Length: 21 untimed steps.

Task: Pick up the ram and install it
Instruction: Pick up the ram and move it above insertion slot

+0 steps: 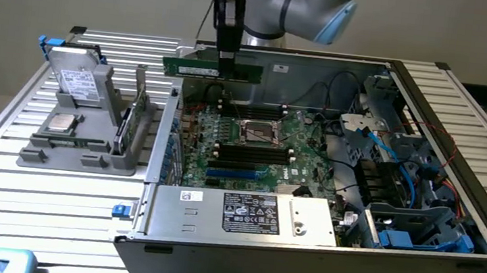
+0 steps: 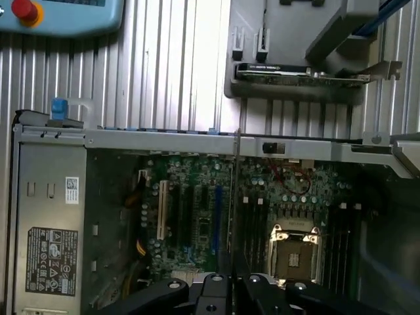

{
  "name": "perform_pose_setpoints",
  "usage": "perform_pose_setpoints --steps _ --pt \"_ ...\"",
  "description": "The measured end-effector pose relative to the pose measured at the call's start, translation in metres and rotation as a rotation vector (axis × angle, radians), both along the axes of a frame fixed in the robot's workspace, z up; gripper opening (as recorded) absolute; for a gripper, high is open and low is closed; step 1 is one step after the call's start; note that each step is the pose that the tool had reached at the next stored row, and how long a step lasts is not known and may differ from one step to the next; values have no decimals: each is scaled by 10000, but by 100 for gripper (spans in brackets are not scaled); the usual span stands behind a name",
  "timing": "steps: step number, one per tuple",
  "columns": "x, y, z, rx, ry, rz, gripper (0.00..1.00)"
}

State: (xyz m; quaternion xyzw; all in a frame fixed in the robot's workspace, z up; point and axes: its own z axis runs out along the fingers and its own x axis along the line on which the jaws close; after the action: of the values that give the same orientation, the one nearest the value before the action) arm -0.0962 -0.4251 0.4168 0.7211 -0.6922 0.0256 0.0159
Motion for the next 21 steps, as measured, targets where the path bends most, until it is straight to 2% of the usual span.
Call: perform_pose_setpoints --steps 7,10,17,21 --pt "275 143 -21 -156 -3 0 13" --pt "383 202 -26 -205 -11 1 13" --pt "637 271 -60 -210 -63 0 13" --pt "674 316 -95 -208 -92 -2 13"
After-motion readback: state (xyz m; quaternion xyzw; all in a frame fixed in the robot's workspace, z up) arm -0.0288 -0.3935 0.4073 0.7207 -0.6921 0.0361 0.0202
